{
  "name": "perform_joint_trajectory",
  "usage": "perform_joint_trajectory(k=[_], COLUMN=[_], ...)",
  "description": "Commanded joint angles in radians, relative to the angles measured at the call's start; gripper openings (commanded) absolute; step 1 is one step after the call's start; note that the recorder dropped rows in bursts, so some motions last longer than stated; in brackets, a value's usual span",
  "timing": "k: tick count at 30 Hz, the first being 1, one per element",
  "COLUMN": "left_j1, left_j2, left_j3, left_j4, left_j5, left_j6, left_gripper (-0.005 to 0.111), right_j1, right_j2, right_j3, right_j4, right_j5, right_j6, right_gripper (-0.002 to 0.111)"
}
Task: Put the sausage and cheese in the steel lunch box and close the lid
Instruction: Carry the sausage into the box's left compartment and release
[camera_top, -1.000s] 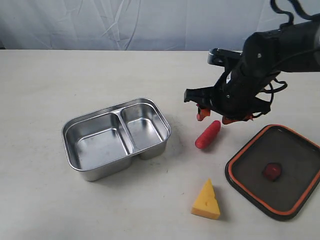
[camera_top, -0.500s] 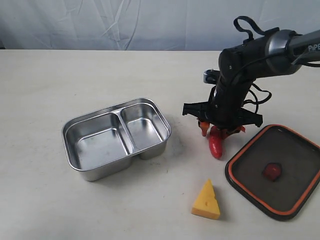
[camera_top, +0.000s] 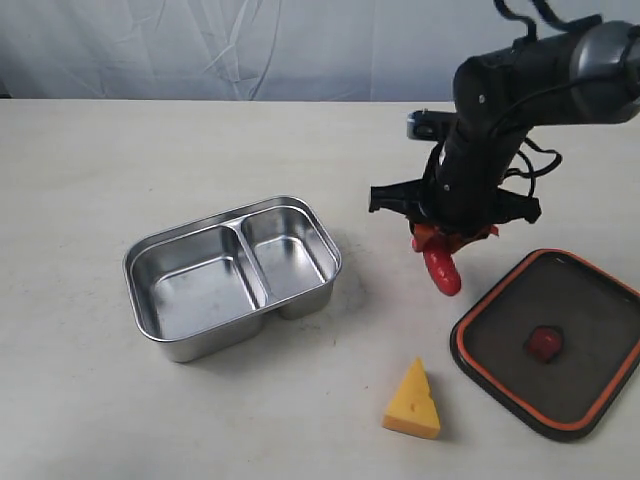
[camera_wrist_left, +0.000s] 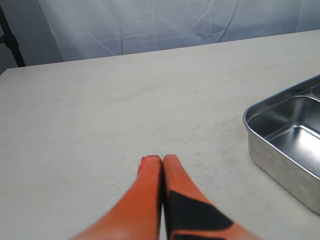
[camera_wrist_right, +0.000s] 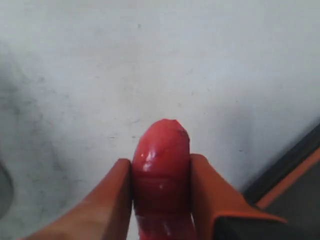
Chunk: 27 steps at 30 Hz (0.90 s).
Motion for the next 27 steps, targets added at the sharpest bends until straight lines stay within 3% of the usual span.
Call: perform_joint_trajectory(k=[1,4,8,10,18,27], left_j1=[0.0,0.0,0.0,0.0,0.0,0.0], left_j2=[-0.005,-0.005,-0.005,-0.005,-0.005,-0.005], left_j3=[0.002,0.002,0.002,0.002,0.002,0.002], left_j4=[0.002,0.002,0.002,0.002,0.002,0.002], left_j5=[-0.011,-0.011,-0.011,-0.011,-0.011,-0.011], left_j6=[0.0,0.0,0.0,0.0,0.0,0.0], left_gripper=[0.0,0.0,0.0,0.0,0.0,0.0], right_j1=[0.001,0.012,0.155,0.232,0.313,0.348], right_j2=[-0.126,-0.173,-0.151,-0.108,0.135,0.265], right_j3=[-0.006,-0.006,-0.006,-0.034,-0.339,-0.405], right_j4=[0.017,0.065,0.516,0.591,0.586,0.561], right_j5=[0.014,-0.001,-0.171,-0.277,-0.155,-0.11], right_j6=[-0.093,-0.174,-0.658,-0.758,-0.754,-0.76], right_gripper=[0.0,0.0,0.0,-0.001,-0.001,-0.001])
